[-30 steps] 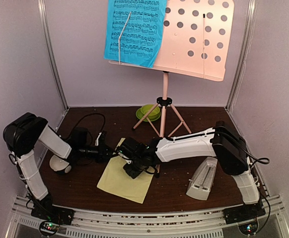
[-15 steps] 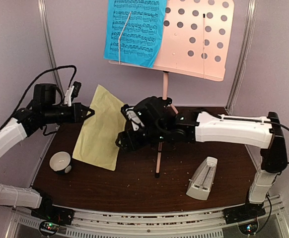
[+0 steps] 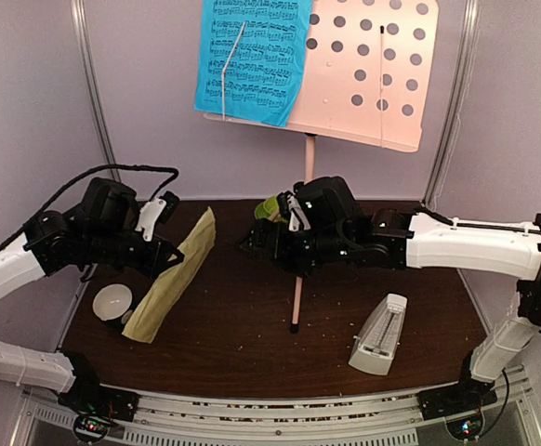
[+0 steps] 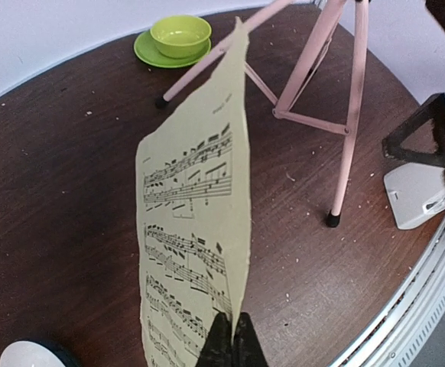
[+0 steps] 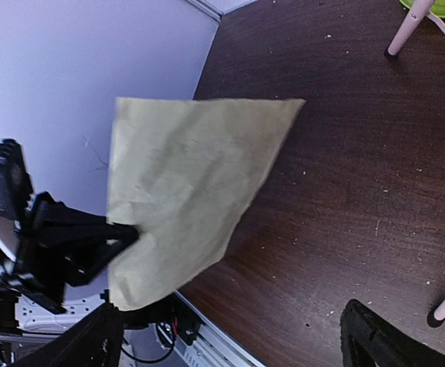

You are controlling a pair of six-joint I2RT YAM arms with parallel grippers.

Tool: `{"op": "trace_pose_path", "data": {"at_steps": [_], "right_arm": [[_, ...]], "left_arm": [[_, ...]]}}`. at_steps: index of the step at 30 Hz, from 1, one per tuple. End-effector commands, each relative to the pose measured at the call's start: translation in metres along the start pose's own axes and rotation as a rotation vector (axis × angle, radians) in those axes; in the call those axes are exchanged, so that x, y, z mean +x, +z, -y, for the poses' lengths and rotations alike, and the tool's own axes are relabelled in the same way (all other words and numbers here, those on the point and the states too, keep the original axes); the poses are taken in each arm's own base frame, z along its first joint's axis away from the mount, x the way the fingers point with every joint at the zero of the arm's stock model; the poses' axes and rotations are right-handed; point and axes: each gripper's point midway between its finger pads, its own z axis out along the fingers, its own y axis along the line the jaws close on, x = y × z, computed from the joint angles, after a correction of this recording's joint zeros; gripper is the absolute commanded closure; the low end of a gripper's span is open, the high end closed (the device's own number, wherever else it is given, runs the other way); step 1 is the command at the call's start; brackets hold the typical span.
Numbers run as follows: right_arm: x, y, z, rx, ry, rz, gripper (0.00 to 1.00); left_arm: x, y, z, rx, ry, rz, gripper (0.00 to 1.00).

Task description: Set up the instrument practice props

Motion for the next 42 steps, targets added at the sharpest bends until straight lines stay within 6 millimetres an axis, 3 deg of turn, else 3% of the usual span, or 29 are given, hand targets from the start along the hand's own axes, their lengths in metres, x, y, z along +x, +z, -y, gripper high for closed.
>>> {"op": "trace_pose_path", "data": {"at_steps": [1,9,19,23,28,42], "right_arm": [[-0.019,-0.019,-0.027,-0.088,0.207,0.054,0.0],[-0.018,0.001,-0.008,0.001,0.374,0.059,0.0],[-0.018,0.007,0.022,0.148,0.561,0.109,0.15],[-0.016,0.014,0.026,0.186,0.574,0.102,0.18],[-0.006,0.019,0.048,0.253,0.636,0.108,0.2],[0.008,0.03,0.072,0.367,0.682,0.09,0.51]], "left_arm": [[-0.011,0.029,0.018,-0.013,0.007,0.021,1.0],[-0.01,0.064,0.053,0.047,0.009,0.009,1.0],[-0.004,0.075,0.079,0.071,0.081,0.014,1.0],[0.003,0.081,0.086,0.077,0.108,-0.002,1.0],[0.005,0.085,0.092,0.085,0.14,-0.003,1.0],[0.022,0.097,0.107,0.157,0.175,-0.018,1.0]]}}
